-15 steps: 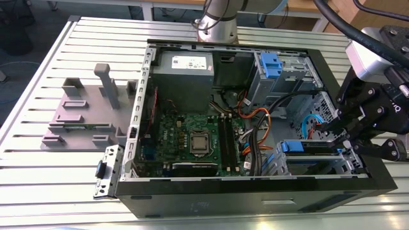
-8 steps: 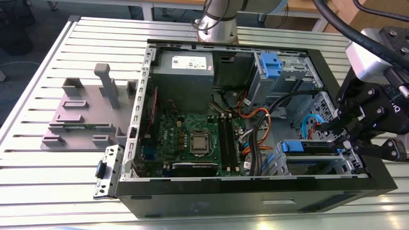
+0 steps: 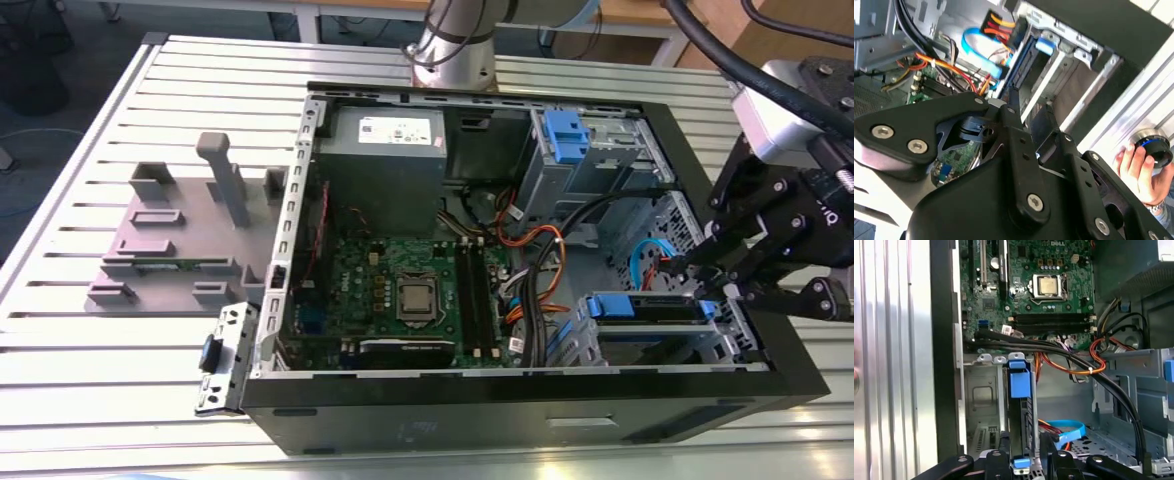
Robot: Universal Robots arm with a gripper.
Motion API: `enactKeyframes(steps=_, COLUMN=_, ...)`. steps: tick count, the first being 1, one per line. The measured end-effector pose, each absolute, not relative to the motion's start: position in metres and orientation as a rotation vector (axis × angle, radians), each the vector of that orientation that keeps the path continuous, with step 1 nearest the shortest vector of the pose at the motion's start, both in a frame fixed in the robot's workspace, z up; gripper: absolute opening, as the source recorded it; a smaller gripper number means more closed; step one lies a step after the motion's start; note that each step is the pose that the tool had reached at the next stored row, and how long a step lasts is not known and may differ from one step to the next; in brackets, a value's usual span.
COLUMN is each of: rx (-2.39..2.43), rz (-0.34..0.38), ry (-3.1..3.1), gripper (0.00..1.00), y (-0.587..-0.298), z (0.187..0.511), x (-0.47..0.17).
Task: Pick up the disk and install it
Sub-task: 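Insert the first disk wire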
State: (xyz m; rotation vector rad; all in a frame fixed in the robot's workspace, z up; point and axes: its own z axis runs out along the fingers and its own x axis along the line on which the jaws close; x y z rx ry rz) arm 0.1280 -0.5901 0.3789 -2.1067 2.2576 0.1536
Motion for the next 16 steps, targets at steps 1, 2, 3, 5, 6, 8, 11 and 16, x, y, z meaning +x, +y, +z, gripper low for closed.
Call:
enactKeyframes(steps=1, rx=-2.107, rz=0.154, ry=2.258, gripper=0.37, y=-0.588, z=0.378, x=0.131)
enactKeyframes(steps=2, rx=-2.107, rz=0.154, ry=2.258, gripper=0.37, y=-0.587, z=0.377, x=0.133)
enactKeyframes(steps=3, rx=-2.107, rz=0.154, ry=2.258, gripper=0.37, y=-0.585, z=0.376, x=0.136)
enactKeyframes(steps=5, rx=-2.107, rz=0.155, ry=2.258, gripper=0.37, y=-0.579, z=0.372, x=0.144)
enactKeyframes(steps=6, rx=-2.108, rz=0.156, ry=2.259, gripper=0.37, y=-0.577, z=0.371, x=0.146)
enactKeyframes(steps=8, rx=-2.108, rz=0.156, ry=2.259, gripper=0.37, y=-0.574, z=0.369, x=0.150)
enactKeyframes(steps=11, rx=-2.109, rz=0.156, ry=2.258, gripper=0.37, y=-0.570, z=0.365, x=0.153)
enactKeyframes(steps=16, rx=-2.120, rz=0.156, ry=2.248, gripper=0.37, y=-0.567, z=0.357, x=0.155)
